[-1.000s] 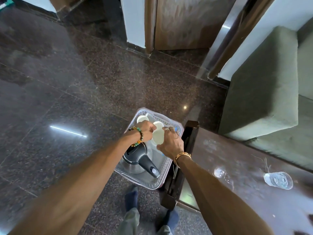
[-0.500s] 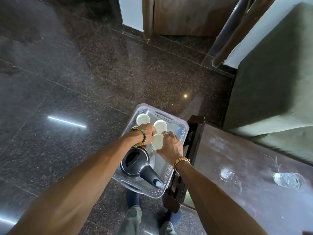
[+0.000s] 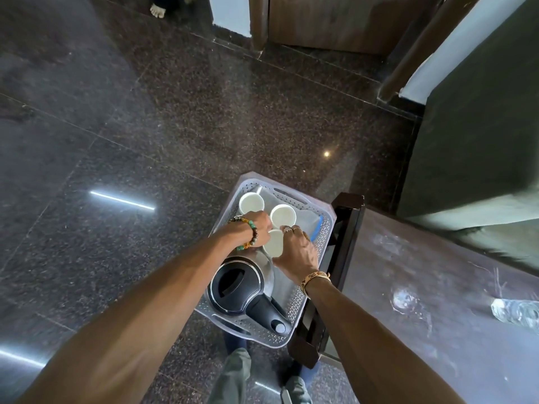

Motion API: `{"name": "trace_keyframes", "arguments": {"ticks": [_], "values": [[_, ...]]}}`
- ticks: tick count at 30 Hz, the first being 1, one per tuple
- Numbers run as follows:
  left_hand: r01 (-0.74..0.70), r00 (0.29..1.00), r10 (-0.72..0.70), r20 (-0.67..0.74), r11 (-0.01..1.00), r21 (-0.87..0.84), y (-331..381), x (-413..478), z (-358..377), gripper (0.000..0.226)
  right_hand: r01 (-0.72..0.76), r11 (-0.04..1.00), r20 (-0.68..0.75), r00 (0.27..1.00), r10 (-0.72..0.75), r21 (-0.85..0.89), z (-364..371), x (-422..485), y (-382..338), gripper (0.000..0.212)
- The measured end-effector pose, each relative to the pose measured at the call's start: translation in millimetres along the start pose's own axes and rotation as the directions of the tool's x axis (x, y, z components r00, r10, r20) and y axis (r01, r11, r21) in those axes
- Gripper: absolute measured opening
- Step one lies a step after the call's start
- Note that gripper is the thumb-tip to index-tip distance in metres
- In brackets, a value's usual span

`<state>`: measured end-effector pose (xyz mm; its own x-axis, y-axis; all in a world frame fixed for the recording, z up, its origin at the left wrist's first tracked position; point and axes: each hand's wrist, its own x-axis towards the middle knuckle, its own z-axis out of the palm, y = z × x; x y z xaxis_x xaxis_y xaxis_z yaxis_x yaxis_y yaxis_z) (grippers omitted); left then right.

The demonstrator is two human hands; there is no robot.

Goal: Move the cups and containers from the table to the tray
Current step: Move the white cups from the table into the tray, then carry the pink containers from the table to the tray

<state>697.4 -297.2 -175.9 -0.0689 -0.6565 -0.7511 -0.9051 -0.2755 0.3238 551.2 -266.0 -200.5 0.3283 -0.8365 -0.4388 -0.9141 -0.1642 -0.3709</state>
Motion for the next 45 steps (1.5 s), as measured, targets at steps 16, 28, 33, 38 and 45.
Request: {"name": "trace_keyframes", "arguments": {"ticks": [16, 28, 33, 38, 45], "values": [[0.023, 0.999, -0.024, -0.043, 0.999, -0.028, 7.0, -12.9, -4.1, 0.020, 0.010, 0.999, 0.121, 0.993, -0.005, -0.043, -18.4, 1.5, -1.4, 0.092], [-0.113, 0.909, 0.013, -0.416, 0.970, -0.217, 90.6, -132.2, -52.4, 0.037, 0.086, 0.996, -0.144, 0.985, -0.091, -0.039, -167.4, -89.7, 7.8, 0.087], [-0.213, 0.849, 0.074, -0.523, 0.954, -0.210, 148.7, -183.5, -43.6, 0.044, 0.112, 0.989, -0.271, 0.953, -0.133, -0.092, -220.2, -144.4, 30.1, 0.084], [-0.270, 0.760, 0.185, -0.624, 0.962, -0.045, 194.5, -221.4, -36.9, 0.040, 0.094, 0.984, -0.362, 0.921, -0.143, -0.151, -261.7, -199.3, 63.6, 0.089], [-0.366, 0.481, 0.398, -0.781, 0.901, 0.234, 268.4, -274.3, -74.8, 0.053, -0.033, 0.987, -0.558, 0.828, -0.062, -0.159, -335.9, -278.5, 97.5, 0.094]]}}
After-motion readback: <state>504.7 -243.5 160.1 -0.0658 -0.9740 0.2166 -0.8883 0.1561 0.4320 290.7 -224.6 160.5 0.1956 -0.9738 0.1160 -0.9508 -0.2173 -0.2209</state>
